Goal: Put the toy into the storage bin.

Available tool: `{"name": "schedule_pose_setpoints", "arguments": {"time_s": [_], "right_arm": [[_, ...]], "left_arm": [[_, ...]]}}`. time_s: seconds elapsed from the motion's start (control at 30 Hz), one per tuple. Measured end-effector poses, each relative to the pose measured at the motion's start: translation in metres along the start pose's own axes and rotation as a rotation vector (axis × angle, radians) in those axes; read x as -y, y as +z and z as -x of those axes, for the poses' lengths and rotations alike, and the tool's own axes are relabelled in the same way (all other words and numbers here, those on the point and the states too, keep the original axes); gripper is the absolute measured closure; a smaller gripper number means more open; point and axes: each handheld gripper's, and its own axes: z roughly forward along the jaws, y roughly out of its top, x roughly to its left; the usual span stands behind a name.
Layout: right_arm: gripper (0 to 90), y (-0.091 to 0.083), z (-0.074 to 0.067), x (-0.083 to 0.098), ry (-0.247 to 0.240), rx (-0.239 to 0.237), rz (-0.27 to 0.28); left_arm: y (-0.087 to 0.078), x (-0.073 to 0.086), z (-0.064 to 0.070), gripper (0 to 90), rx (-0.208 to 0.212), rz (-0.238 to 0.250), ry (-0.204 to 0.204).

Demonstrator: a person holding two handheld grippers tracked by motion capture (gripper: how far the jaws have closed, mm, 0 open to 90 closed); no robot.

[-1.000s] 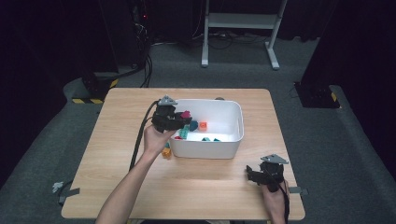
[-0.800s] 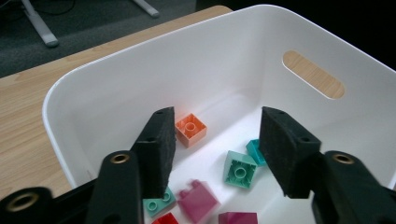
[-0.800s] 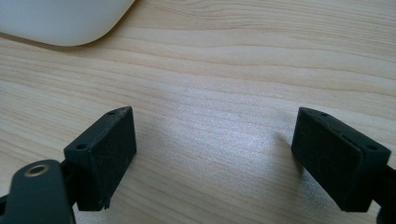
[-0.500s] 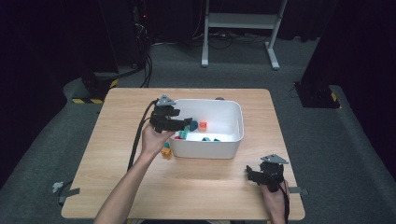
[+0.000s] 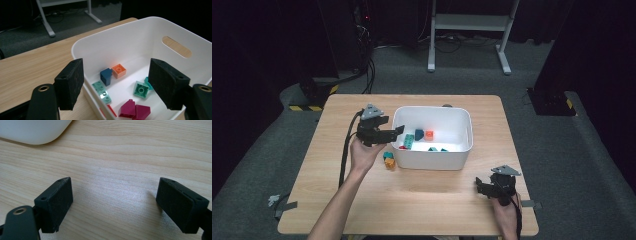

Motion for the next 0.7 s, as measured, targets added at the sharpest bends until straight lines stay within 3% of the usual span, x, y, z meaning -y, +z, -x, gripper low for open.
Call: {"name": "schedule_pose_setpoints", "arguments": {"time_s": [0.17, 0.33, 0.6, 0.7], "right_arm": [[13.7, 0.0, 0.0, 0.0, 0.0, 0.0, 0.0], [13.7, 0.0, 0.0, 0.0, 0.004, 0.0, -0.001], [13.7, 0.0, 0.0, 0.0, 0.0, 0.0, 0.0], [13.7, 0.0, 0.0, 0.0, 0.0, 0.0, 0.0]], "left_arm": [[-0.017, 0.015, -0.013, 28.8, -0.049, 0.013, -0.039], [-0.027, 0.026, -0.018, 28.5, -0.081, 0.012, -0.05], [-0.036, 0.047, -0.025, 29.3, -0.074, 0.013, -0.091], [-0.036, 0.058, -0.027, 30.0, -0.069, -0.007, -0.107]]}}
